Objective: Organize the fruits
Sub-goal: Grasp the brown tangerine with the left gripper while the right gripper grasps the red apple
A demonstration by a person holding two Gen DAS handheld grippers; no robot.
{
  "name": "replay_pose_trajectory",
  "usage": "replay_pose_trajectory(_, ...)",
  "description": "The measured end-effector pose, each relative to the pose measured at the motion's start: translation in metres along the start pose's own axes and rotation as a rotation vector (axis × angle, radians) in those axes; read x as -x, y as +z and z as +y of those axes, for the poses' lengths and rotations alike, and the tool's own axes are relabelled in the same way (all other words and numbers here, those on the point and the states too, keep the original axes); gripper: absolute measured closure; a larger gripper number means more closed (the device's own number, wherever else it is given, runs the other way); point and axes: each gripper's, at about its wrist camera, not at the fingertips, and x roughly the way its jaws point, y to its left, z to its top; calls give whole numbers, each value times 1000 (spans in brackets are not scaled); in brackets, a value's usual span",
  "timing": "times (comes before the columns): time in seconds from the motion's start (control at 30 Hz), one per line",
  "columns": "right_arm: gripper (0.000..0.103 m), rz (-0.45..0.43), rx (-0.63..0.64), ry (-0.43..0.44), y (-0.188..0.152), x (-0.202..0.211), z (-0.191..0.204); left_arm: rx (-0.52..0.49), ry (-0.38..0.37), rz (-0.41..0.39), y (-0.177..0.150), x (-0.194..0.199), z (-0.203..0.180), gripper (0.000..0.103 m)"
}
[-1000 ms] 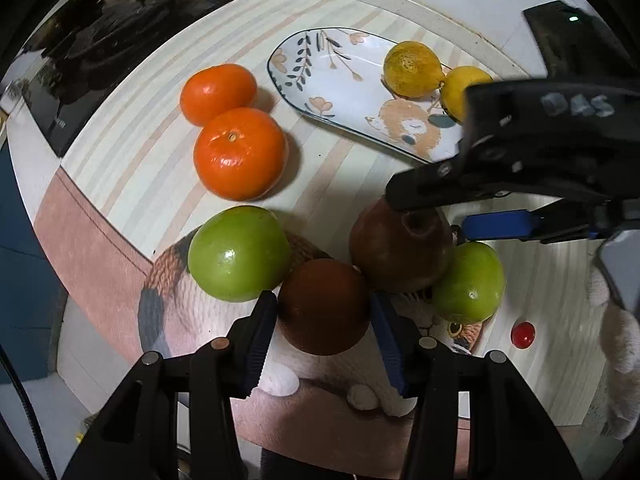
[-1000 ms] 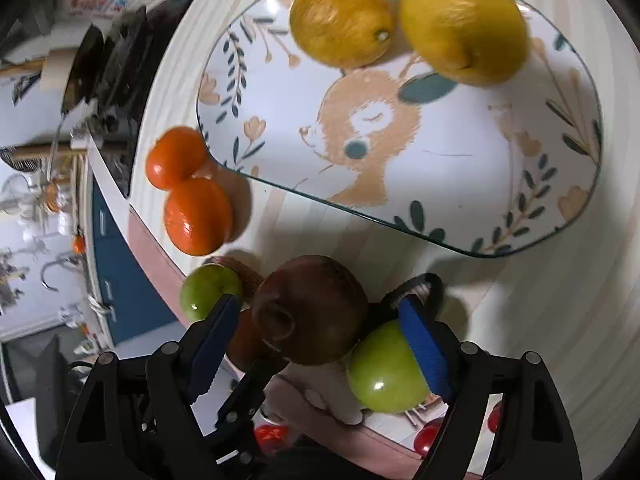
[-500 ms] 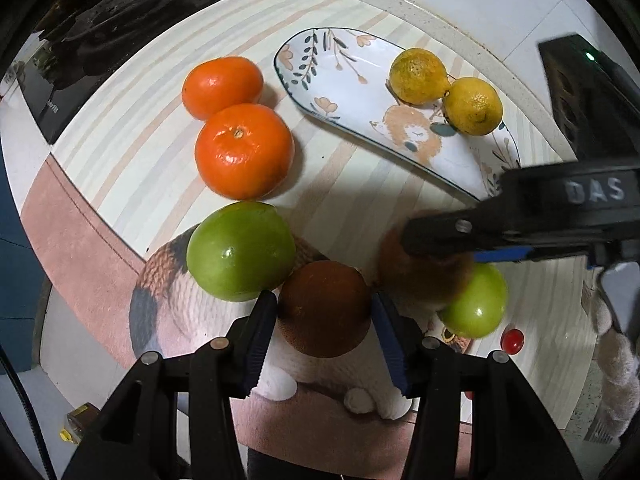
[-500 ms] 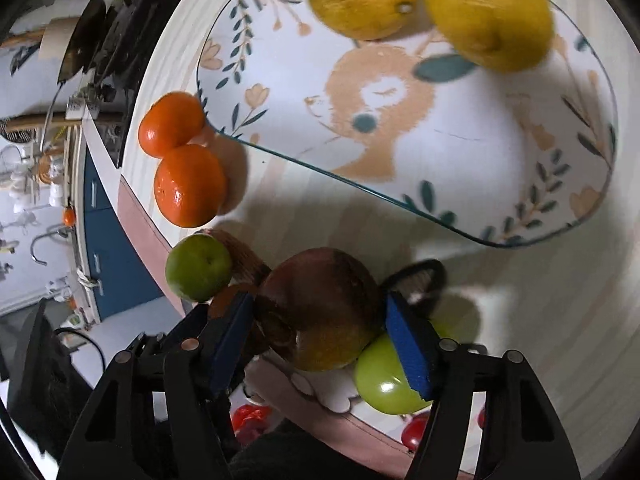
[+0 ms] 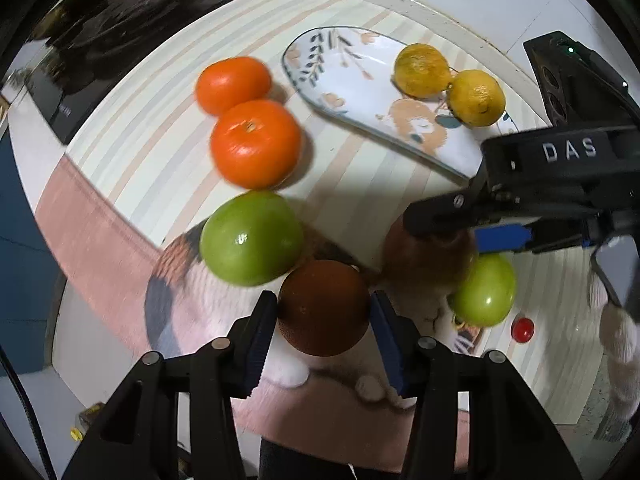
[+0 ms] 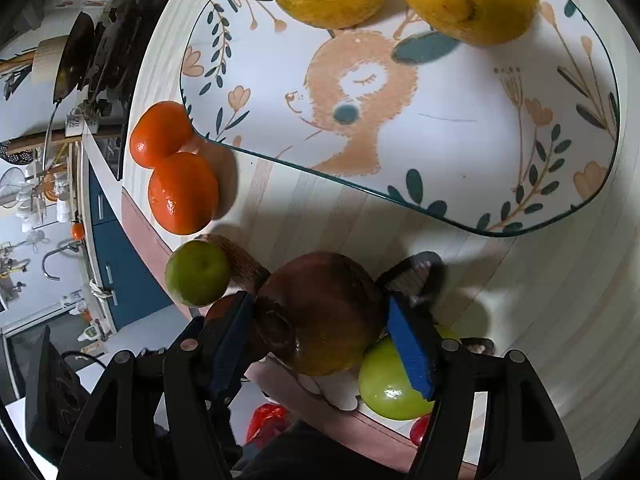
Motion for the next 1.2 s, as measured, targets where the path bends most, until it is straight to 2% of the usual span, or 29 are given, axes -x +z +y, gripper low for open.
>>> replay_pose_trajectory(0.13, 31, 16, 24, -18, 0, -4, 4, 36, -8, -3, -5, -1, 8, 58)
replay_pose_trajectory(0.33, 31, 24, 67, -66, -3, -9, 16, 38, -6, -4, -3, 1, 6, 59)
replay_pose_trajectory(0.4, 31, 6, 76, -84, -7, -8, 20, 38, -7, -9, -2, 4, 7, 64)
replay_pose_trajectory(0.47, 32, -36, 85, -107, -12, -3, 23, 32, -21, -17, 1, 11, 6, 79)
replay_pose_trajectory(0.5, 32, -53, 89, -109, -13, -1, 25, 24, -18, -19, 3, 12, 4, 79)
replay_pose_trajectory(0.6, 32, -58, 104, -111, -16, 0, 26, -36, -5, -12, 10, 7, -1, 76)
replay_pose_trajectory(0.73, 32, -43, 106, -107, -16, -3, 27, -48, -39, -2, 18, 0, 1, 69)
replay_pose_trajectory(0.77, 32, -47, 101, -105, -16, -2, 26, -48, -55, 12, 19, -3, 2, 62)
replay_pose_trajectory(0.8, 32, -51, 95, -101, -15, -1, 24, -51, -66, 28, 20, -6, 2, 60)
replay_pose_trajectory(0.9, 32, -61, 68, -82, -13, 7, 16, -65, -104, 51, 20, -12, -4, 59)
replay_pose_trajectory(1.03, 32, -72, 50, -93, -8, 16, 8, -136, -59, 25, 19, -15, -20, 59)
replay_pose_trajectory(1.2, 31, -49, 49, -129, 1, 8, 5, -119, -53, 33, 15, -13, -20, 60)
